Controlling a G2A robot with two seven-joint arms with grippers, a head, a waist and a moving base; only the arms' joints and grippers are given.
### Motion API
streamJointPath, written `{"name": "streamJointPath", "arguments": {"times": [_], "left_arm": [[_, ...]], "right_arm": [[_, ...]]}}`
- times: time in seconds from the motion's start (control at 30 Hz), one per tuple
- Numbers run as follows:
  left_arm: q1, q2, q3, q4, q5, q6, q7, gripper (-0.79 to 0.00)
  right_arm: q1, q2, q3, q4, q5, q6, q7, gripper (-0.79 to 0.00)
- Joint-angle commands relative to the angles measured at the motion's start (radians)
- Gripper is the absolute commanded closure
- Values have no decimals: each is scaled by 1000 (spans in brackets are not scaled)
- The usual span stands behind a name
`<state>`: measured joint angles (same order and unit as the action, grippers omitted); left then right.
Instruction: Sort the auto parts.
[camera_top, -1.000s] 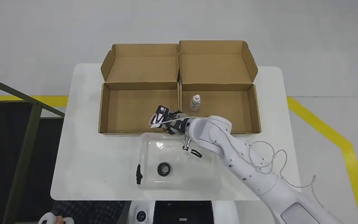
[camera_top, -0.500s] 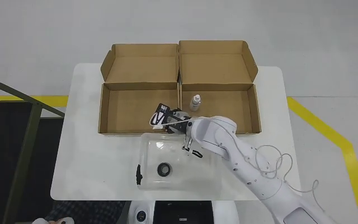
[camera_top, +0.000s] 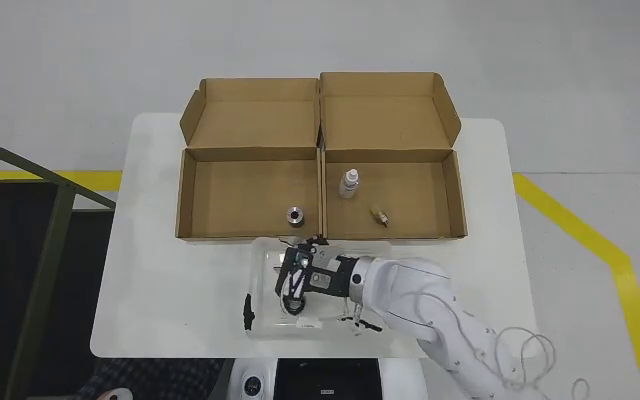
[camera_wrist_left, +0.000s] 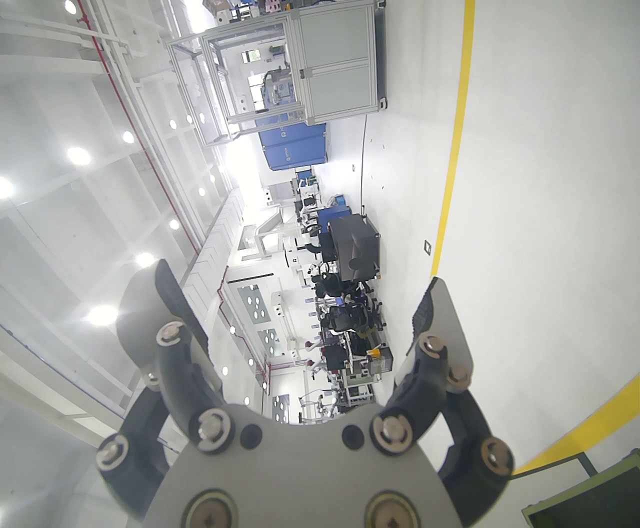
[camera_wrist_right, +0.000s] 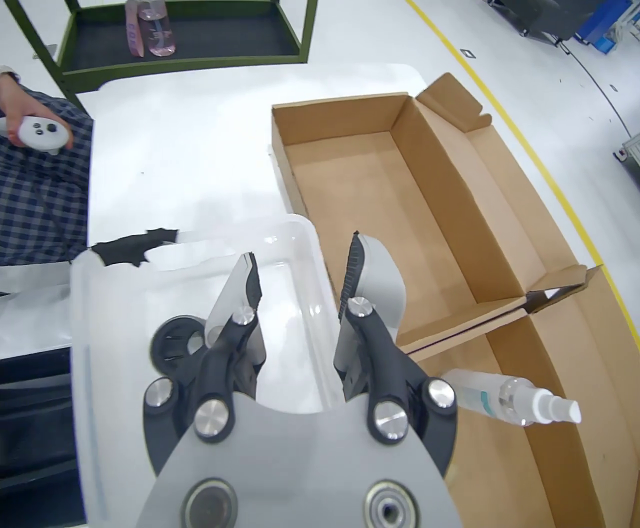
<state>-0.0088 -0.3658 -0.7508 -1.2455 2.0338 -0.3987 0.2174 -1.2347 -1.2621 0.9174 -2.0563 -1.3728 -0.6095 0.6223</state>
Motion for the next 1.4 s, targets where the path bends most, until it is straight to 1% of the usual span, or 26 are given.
{"name": "streamJointPath", "arguments": {"times": [0.0, 0.17, 0.37, 0.6, 0.83, 0.87, 1.0, 1.03, 1.1, 1.13, 1.23, 1.37], "left_arm": [[0, 0, 0, 0, 0, 0, 0, -785], [0, 0, 0, 0, 0, 0, 0, -785], [0, 0, 0, 0, 0, 0, 0, -785], [0, 0, 0, 0, 0, 0, 0, -785], [0, 0, 0, 0, 0, 0, 0, -785], [0, 0, 0, 0, 0, 0, 0, -785], [0, 0, 0, 0, 0, 0, 0, -785], [0, 0, 0, 0, 0, 0, 0, -785], [0, 0, 0, 0, 0, 0, 0, -785], [0, 0, 0, 0, 0, 0, 0, -785], [0, 0, 0, 0, 0, 0, 0, -785], [0, 0, 0, 0, 0, 0, 0, -785]], "right_arm": [[-43, 10, 17, -32, -5, -31, -8, -320], [-124, 31, 51, -79, -42, -81, -36, -326], [-179, 47, 73, -68, -75, -113, -70, -336], [-194, 56, 76, -20, -105, -120, -96, -348], [-182, 60, 56, 35, -132, -127, -96, -366], [-180, 60, 53, 41, -133, -131, -95, -379], [-181, 64, 44, 46, -129, -146, -95, -391], [-183, 65, 41, 46, -127, -153, -96, -409], [-186, 67, 38, 44, -127, -162, -95, -548], [-188, 68, 35, 45, -127, -163, -96, -576], [-183, 69, 24, 60, -137, -161, -101, -646], [-159, 66, 6, 92, -134, -148, -113, -690]]}}
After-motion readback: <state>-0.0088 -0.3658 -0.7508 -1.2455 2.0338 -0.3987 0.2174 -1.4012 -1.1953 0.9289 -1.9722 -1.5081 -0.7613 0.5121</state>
